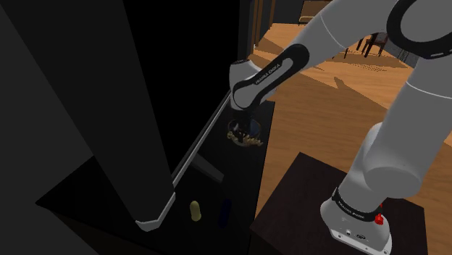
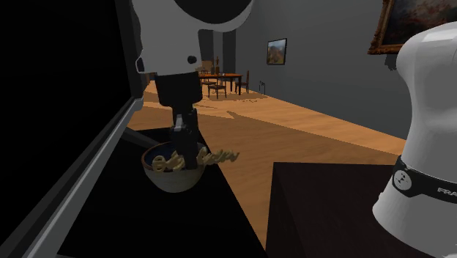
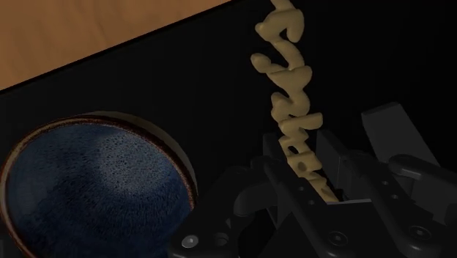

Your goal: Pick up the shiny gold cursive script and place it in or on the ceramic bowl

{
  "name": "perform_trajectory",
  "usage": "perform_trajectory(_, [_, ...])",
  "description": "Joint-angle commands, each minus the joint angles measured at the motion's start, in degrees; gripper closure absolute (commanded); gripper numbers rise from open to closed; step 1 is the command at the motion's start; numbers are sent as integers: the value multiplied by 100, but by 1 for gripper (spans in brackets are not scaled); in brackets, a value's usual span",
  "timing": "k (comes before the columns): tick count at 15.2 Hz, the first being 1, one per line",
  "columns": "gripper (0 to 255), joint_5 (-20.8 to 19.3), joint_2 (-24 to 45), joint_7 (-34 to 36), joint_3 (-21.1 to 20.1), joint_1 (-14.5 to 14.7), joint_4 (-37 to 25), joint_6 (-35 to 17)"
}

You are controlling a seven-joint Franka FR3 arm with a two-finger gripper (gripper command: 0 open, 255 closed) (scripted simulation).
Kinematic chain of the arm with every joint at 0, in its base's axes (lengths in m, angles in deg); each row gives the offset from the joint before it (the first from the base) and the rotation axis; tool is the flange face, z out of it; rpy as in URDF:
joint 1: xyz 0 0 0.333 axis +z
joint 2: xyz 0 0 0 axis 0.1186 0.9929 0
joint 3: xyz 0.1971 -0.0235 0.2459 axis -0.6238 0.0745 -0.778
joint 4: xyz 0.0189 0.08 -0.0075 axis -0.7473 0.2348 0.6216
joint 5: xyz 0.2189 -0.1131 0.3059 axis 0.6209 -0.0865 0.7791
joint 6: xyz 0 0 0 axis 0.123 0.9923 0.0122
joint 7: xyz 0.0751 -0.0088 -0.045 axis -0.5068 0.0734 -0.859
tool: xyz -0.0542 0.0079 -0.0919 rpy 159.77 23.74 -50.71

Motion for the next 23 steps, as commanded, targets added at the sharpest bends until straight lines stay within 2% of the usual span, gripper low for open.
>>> perform_trajectory(1, [255, -10, -122, 6, 0, 1, -70, 194])
perform_trajectory(2, [255, -12, -144, 7, -1, 0, -78, 224])
perform_trajectory(8, [255, 21, 567, -739, 347, -374, -1032, 462])
perform_trajectory(16, [255, 231, 1750, -1680, 638, -934, -2739, 988])
perform_trajectory(23, [255, 298, 2061, -1712, 606, -960, -2597, 540])
